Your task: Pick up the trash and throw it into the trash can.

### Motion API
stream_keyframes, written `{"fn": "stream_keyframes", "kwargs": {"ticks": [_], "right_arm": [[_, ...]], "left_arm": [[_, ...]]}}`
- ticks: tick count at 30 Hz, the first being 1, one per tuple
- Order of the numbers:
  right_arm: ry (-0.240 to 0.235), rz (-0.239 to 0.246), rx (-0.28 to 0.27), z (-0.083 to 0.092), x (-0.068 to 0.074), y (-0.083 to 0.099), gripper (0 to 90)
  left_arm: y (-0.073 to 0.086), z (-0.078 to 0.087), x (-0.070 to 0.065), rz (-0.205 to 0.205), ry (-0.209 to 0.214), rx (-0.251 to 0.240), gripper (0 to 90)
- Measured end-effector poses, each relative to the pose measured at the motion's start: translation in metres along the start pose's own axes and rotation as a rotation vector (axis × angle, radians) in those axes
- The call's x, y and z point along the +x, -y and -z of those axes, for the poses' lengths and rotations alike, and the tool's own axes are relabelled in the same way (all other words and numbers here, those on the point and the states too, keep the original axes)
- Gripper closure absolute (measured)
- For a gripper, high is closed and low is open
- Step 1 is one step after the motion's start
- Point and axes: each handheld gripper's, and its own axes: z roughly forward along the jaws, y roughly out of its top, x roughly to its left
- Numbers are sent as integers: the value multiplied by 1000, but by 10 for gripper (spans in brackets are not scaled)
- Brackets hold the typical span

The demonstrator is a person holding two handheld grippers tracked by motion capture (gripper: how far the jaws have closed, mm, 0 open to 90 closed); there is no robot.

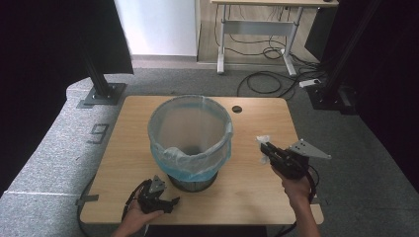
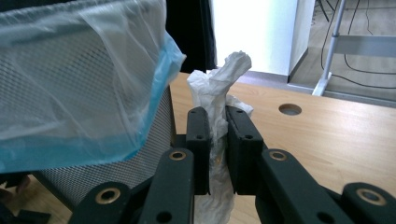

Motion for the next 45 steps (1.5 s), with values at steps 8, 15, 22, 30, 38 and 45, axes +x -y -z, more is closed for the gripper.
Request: {"fn": "stream_keyframes", "kwargs": {"ticks": [8,15,22,30,38,45], "right_arm": [[-30,1,-37,5,6,-14,798],[-31,15,-42,6,9,-20,798],[-33,25,-40,1,13,-27,798],[-48,38,-41,-9,17,-38,798],[-64,42,-36,-17,22,-41,798],[-78,64,-27,-26,29,-47,798]], "left_arm": [[0,0,0,1,-1,0,142],[0,0,0,2,-2,0,141],[0,0,0,2,-2,-1,142],[0,0,0,2,-2,0,142],[0,0,0,1,-2,0,142],[0,0,0,3,-2,0,142]]}}
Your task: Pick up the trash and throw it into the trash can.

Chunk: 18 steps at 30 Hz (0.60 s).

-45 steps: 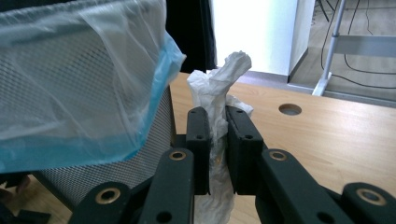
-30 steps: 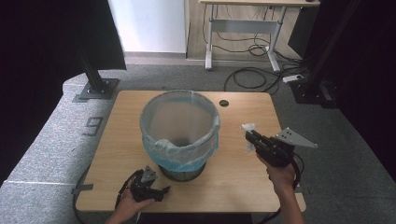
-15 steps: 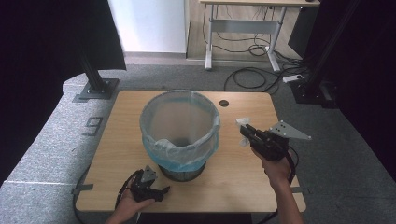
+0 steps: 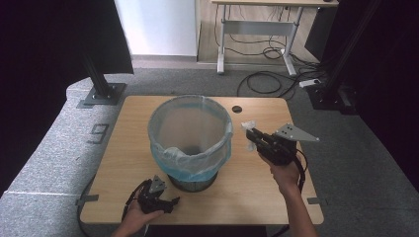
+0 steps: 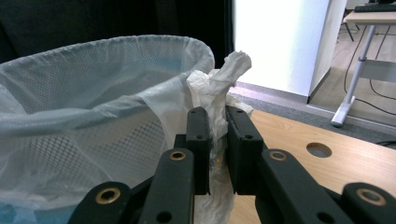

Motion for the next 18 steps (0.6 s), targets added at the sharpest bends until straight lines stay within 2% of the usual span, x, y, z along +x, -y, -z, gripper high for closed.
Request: {"fn": "stream_keyframes", "kwargs": {"ticks": [18], "right_arm": [[-35,14,-6,-23,13,-12,798]], "left_arm": [[0,0,0,-5,-1,4,142]]}}
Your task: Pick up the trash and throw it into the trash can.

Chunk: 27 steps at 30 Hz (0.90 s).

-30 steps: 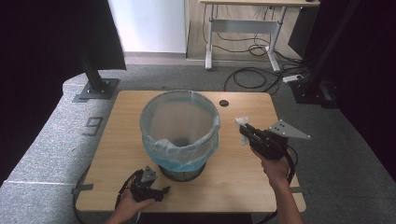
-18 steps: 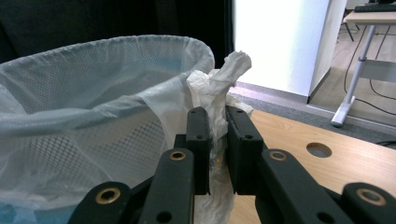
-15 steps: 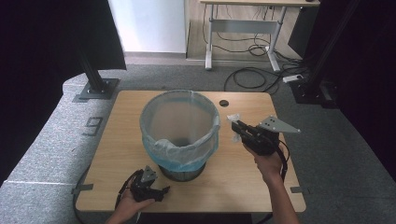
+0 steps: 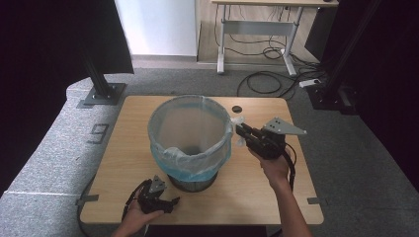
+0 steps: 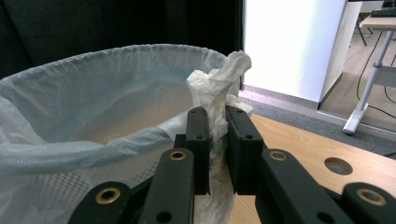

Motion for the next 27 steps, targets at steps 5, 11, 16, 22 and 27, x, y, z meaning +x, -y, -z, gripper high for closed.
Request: {"fn": "stream_keyframes", "kwargs": {"ticks": [5,11,16,22,27], "right_arm": [[-4,2,-3,-4,3,-2,797],[-5,-2,-11,-8,5,-6,798],[-3,8,-33,-6,7,-12,798],[-9,21,-38,-6,11,-19,798],[-21,32,-35,-12,16,-24,798]], "left_arm": [[0,0,0,1,0,-1,142],[0,0,0,-1,0,-1,142],[0,0,0,1,1,-1,142],[0,0,0,-1,0,-1,142],[0,0,0,-1,1,-1,142]]}}
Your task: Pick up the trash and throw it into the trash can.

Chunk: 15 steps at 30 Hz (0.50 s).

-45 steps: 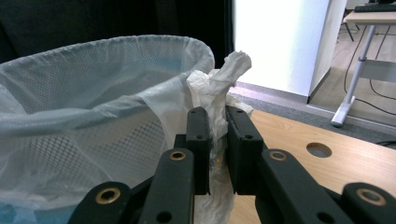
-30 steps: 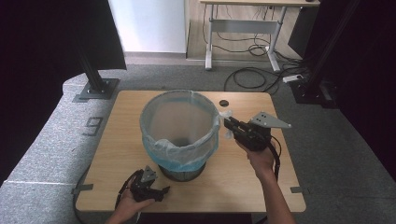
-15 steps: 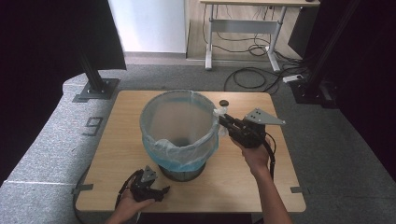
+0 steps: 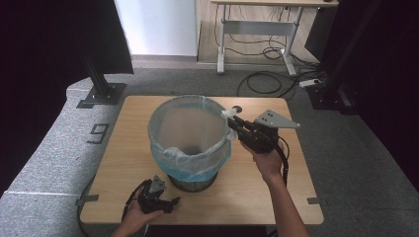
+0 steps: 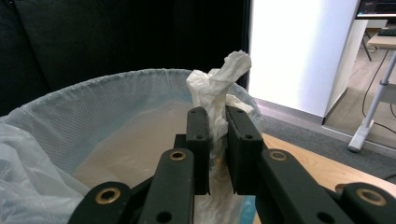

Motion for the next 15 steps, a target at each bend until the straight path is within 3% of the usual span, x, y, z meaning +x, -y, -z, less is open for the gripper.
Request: {"fn": "stream_keyframes", "kwargs": {"ticks": [15], "right_arm": [[-21,-10,3,-15,8,-9,792]], "left_arm": [[0,0,0,-1,1,0,143]]}}
